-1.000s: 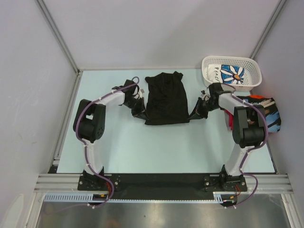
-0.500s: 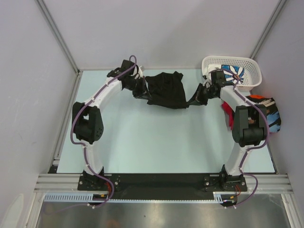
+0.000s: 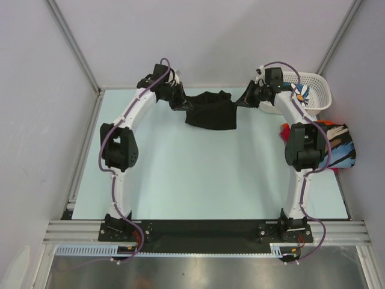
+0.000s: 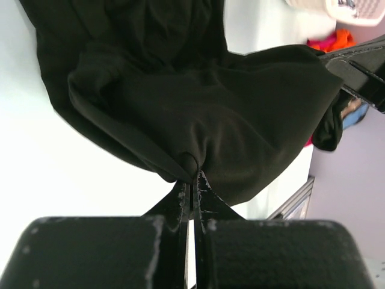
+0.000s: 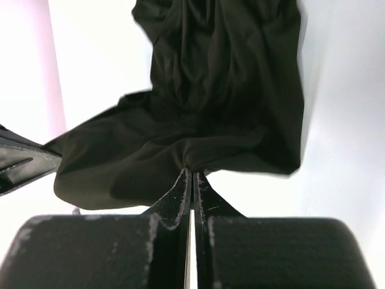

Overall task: Fold and stack the t-shirts
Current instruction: Fold the long partially folded tshirt into a neat square

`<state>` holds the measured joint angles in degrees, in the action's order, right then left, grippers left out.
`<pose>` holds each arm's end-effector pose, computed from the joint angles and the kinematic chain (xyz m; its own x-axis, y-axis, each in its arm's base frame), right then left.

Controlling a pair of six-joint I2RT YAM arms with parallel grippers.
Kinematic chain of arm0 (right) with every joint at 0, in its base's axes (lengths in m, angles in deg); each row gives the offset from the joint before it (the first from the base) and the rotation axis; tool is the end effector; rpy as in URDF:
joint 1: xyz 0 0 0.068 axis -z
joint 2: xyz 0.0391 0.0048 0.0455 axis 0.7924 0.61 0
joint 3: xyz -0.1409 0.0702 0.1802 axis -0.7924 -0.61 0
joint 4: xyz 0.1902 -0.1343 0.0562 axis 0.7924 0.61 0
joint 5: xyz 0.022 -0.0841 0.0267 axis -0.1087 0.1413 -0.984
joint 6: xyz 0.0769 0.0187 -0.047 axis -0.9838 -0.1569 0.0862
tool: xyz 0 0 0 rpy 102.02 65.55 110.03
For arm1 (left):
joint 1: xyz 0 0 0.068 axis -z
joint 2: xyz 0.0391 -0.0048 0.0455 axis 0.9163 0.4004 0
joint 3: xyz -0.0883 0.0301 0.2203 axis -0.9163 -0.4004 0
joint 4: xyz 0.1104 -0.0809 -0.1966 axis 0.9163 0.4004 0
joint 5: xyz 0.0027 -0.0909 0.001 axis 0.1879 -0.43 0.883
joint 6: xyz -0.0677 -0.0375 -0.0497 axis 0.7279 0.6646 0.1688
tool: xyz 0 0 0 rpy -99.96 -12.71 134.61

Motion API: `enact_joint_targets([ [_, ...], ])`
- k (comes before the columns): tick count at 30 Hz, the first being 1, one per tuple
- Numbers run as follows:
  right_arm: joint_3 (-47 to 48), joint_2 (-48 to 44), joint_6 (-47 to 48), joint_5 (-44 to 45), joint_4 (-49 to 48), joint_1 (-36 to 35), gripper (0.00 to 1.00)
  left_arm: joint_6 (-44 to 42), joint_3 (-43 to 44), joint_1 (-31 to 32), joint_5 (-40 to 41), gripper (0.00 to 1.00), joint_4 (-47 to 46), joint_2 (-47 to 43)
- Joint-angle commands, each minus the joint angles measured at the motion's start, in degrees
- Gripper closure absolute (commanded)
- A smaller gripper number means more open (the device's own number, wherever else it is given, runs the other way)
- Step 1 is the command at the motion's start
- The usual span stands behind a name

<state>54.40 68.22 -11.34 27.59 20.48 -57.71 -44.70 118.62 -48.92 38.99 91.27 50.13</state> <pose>0.4599 0.0885 0.2130 -0.8340 0.2938 -0.4670 -0.1103 0.7406 0.6628 0.4332 -0.1797 0.2282 -0.9238 -0.1882 -0.3336 0.0874 0.7444 -0.6619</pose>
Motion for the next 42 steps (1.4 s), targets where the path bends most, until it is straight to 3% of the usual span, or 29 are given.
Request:
enact_joint_targets([
  [1, 6.9, 6.5, 0.2, 2.4, -1.4, -0.9, 1.0, 3.4, 5.7, -1.0, 0.1, 1.0, -1.8, 4.0],
  [13, 26.8, 22.1, -2.3, 4.8, -3.3, -1.3, 1.0, 9.1, 16.9, -5.1, -3.9, 1.0, -8.8, 17.1],
  [24, 28.3, 23.9, -4.3, 9.5, -11.7, -1.4, 1.0, 14.2, 19.0, -6.7, -9.3, 1.0, -20.4, 21.3],
  [25, 28.6, 24.4, -4.6, 9.8, -11.8, -1.4, 0.97, 16.0, 18.8, -6.9, -10.0, 0.81, -21.8, 22.5],
  [26, 29.2, 24.9, -4.8, 10.1, -11.7, -1.5, 0.88, 16.6, 18.9, -7.0, -11.4, 0.52, -22.1, 23.0],
  [27, 29.6, 26.1, -4.7, 10.2, -11.7, -1.5, 0.74, 17.0, 19.1, -7.1, -11.6, 0.01, -22.2, 23.5],
  [30, 29.7, 26.5, -4.6, 13.7, -10.8, -1.8, 0.57, 16.5, 17.8, -7.2, -11.6, 0.0, -23.5, 23.3],
  [31, 29.1, 26.0, -4.5, 16.7, -10.9, -2.1, 0.39, 16.1, 16.2, -7.3, -11.3, 0.0, -24.2, 22.1],
  [34, 24.4, 22.2, -2.3, 22.2, -13.6, -3.2, 0.33, 15.6, 11.6, -7.4, -11.2, 0.01, -26.5, 18.6],
  [39, 15.2, 13.3, -0.2, 24.3, -20.4, -5.2, 0.34, 14.4, 2.0, -7.5, -11.9, 0.0, -32.6, 10.0],
  [40, 13.0, 12.1, -0.2, 24.1, -20.8, -5.7, 0.35, 14.0, -0.7, -7.5, -12.5, 0.04, -34.0, 7.7],
  [41, 12.2, 10.0, -0.2, 23.5, -21.2, -5.9, 0.38, 14.0, -1.5, -7.4, -13.2, 0.17, -34.2, 7.0],
  [42, 11.4, 9.2, -0.2, 22.2, -21.0, -5.9, 0.49, 14.0, -1.8, -7.4, -14.4, 0.55, -34.3, 6.7],
])
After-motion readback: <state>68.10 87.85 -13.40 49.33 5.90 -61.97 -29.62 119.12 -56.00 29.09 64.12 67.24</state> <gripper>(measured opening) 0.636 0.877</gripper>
